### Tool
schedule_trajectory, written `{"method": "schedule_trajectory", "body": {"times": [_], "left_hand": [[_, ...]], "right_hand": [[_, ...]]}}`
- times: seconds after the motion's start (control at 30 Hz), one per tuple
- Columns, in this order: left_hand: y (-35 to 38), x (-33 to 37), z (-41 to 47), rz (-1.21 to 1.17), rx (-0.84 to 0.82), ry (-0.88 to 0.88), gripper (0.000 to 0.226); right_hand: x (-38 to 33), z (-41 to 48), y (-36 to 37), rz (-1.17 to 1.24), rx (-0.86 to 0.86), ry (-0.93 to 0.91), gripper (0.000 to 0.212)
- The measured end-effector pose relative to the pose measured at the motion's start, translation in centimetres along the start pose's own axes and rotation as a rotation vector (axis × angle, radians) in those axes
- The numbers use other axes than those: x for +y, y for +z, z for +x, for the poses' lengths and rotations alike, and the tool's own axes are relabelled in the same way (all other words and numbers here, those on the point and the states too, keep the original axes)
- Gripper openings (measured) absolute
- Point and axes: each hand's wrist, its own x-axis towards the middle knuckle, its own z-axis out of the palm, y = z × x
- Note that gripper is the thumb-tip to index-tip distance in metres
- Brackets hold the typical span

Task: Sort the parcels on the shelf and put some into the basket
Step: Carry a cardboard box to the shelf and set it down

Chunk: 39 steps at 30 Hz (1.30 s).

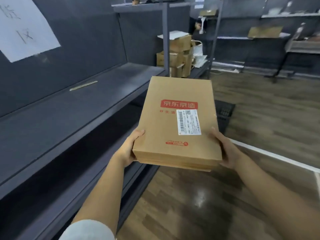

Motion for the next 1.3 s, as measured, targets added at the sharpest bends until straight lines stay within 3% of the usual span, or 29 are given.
{"method": "schedule_trajectory", "body": {"times": [0.17, 0.37, 0.7, 0.87, 1.13, 1.3], "left_hand": [[5.0, -2.6, 4.0, 0.032, -0.136, -0.013, 0.052], [9.7, -4.6, 8.1, 0.003, -0.169, -0.075, 0.056], [15.7, -5.8, 15.4, 0.025, -0.218, -0.141, 0.053], [18.0, -4.6, 20.9, 0.014, -0.256, -0.202, 0.038], [22.0, -0.3, 31.3, 0.04, -0.336, -0.271, 0.076], [24.6, 3.4, 36.6, 0.114, -0.358, -0.251, 0.077]], "right_hand": [[1.4, -0.5, -6.1, 0.036, 0.206, -0.033, 0.087], [1.8, -0.7, -11.5, 0.03, 0.357, -0.068, 0.101], [0.2, 0.3, -17.4, 0.078, 0.49, -0.075, 0.066], [-1.1, 3.0, -19.9, 0.133, 0.554, -0.098, 0.05], [-5.1, 9.2, -23.4, 0.179, 0.644, -0.135, 0.052], [-8.8, 12.4, -24.9, 0.195, 0.665, -0.155, 0.05]]}}
